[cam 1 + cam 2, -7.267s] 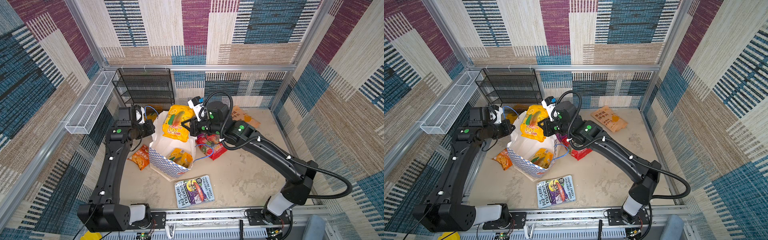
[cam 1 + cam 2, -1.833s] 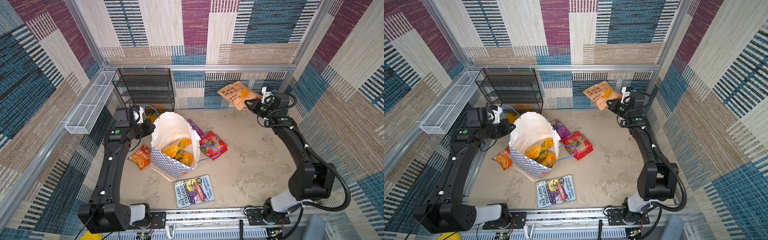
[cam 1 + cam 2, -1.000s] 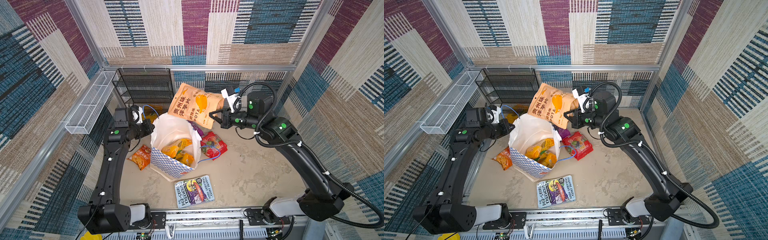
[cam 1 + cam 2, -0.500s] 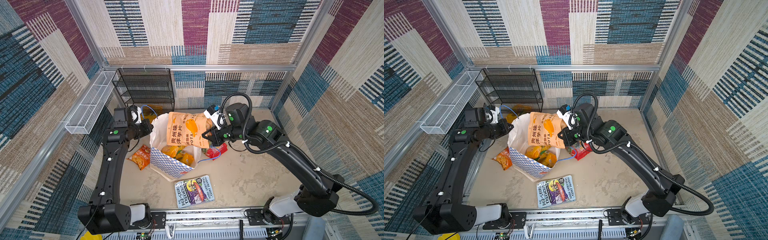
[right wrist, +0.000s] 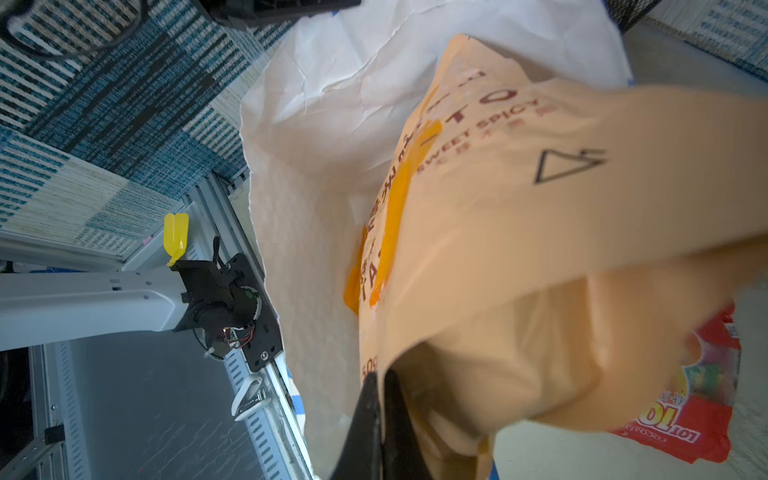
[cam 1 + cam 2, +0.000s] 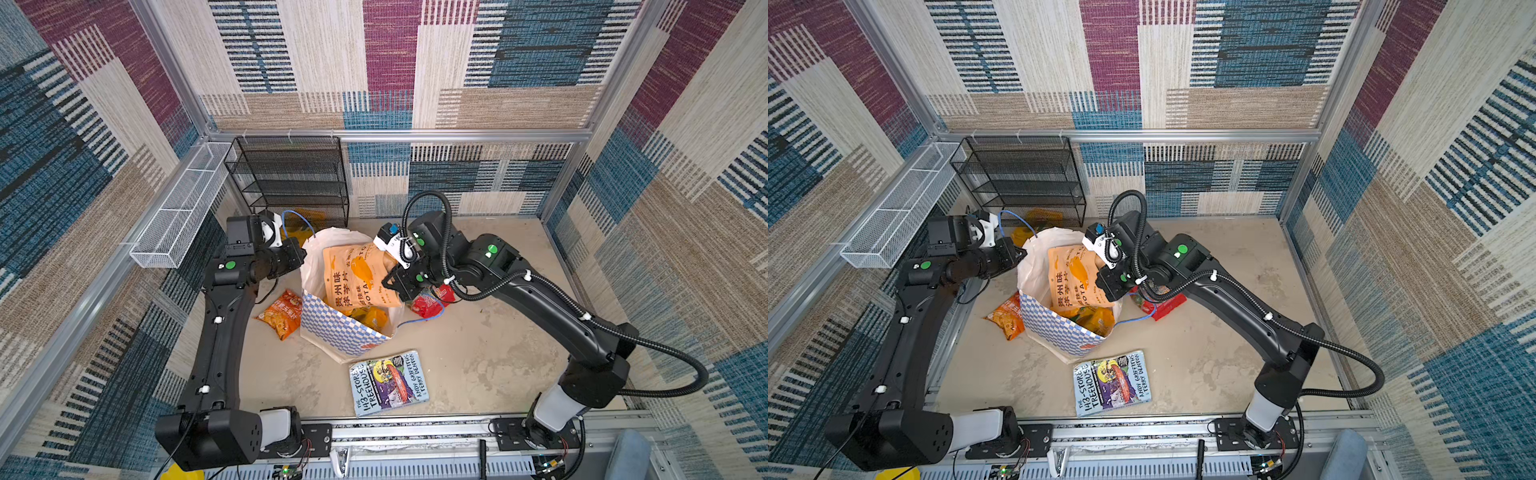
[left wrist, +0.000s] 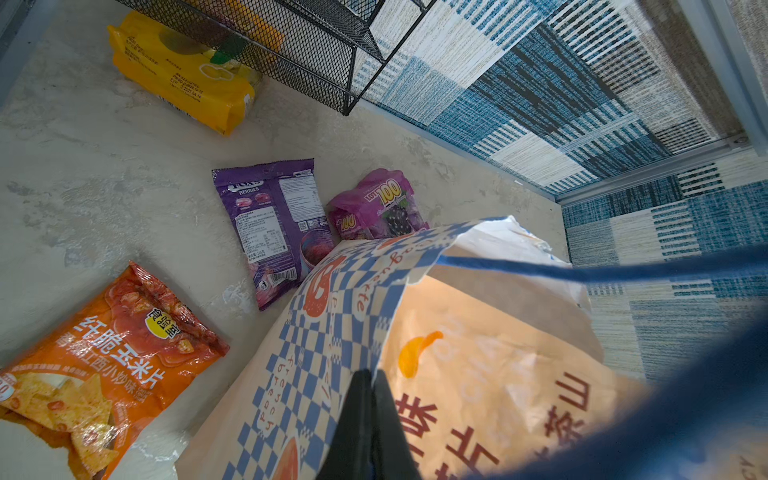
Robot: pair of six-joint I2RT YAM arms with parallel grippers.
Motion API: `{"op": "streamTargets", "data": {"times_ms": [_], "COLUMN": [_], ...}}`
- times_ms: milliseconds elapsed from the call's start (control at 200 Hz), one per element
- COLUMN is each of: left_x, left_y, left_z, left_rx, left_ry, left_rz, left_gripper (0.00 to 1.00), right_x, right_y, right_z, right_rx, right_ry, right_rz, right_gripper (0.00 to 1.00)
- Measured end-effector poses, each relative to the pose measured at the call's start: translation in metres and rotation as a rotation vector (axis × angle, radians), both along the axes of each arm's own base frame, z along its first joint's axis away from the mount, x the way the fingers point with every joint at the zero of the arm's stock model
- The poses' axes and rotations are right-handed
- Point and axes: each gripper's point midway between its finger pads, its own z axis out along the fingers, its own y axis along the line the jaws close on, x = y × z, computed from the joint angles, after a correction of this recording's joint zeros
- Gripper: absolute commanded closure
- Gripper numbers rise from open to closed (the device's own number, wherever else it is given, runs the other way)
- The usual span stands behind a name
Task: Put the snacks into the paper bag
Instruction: 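Lower the orange snack bag into the paper bag and release it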
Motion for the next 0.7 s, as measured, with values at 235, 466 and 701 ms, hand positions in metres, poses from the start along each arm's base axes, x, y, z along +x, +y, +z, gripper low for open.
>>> {"op": "streamTargets", "data": {"times_ms": [235, 466, 701], "left_x": [0.000, -0.001, -0.002], "left_y": [0.000, 0.001, 0.003], "left_z": [0.001, 0.002, 0.003], "left_rx": [-0.001, -0.003, -0.002], "left_ry": [-0.002, -0.005, -0.008], "left_rz": [0.000, 0.003, 0.007], "left_gripper": [1.00, 1.00, 1.00], "right_x": [0.013, 0.049, 0.074], "right_y": [0.007, -0.001, -0.033], "right_z": [-0.006, 0.010, 0.017], "right_rx": [-0.042, -0.080, -0.106], "right_ry": [-0.038, -0.173, -0.245], "right_rz": [0.002, -0.143, -0.338], "right_gripper": [0.56, 0.21, 0.00]}}
